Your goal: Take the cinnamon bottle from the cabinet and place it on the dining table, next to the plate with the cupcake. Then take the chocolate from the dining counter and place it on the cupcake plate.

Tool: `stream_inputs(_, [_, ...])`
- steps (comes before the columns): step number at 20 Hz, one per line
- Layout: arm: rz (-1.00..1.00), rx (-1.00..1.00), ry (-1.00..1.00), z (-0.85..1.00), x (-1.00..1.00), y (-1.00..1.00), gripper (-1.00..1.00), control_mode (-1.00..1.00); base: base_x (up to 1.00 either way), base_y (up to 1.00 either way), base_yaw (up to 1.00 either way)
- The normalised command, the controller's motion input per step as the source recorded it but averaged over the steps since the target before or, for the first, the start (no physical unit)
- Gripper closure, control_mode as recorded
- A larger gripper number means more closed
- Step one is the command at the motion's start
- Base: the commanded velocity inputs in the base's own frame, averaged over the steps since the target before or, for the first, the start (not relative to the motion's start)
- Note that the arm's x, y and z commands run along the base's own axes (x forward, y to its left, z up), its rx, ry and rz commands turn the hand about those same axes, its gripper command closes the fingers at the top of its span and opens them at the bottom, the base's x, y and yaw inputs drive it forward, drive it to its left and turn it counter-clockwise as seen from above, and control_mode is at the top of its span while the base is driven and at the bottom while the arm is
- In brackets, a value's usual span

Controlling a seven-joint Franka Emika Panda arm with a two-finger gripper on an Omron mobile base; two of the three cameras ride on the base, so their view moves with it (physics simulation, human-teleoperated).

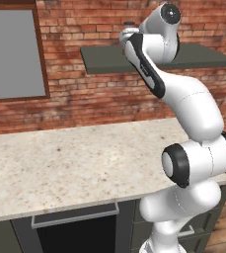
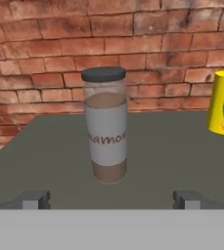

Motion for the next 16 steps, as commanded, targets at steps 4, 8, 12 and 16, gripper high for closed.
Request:
stream_inputs(4, [0.0,0.0,-0.01,0.0,0.3,0.14,-1.0,-1.0,0.0,0.0,0.0])
stream_inputs(8, [0.0,0.0,0.0,0.0,0.24,0.02,-1.0,-1.0,0.0,0.0,0.0])
stream_inputs(12, [0.0,0.0,0.0,0.0,0.14,0.0,-1.0,-1.0,0.0,0.0,0.0])
stream_inputs(16, [0.0,0.0,0.0,0.0,0.31,0.0,-1.0,-1.0,0.0,0.0,0.0])
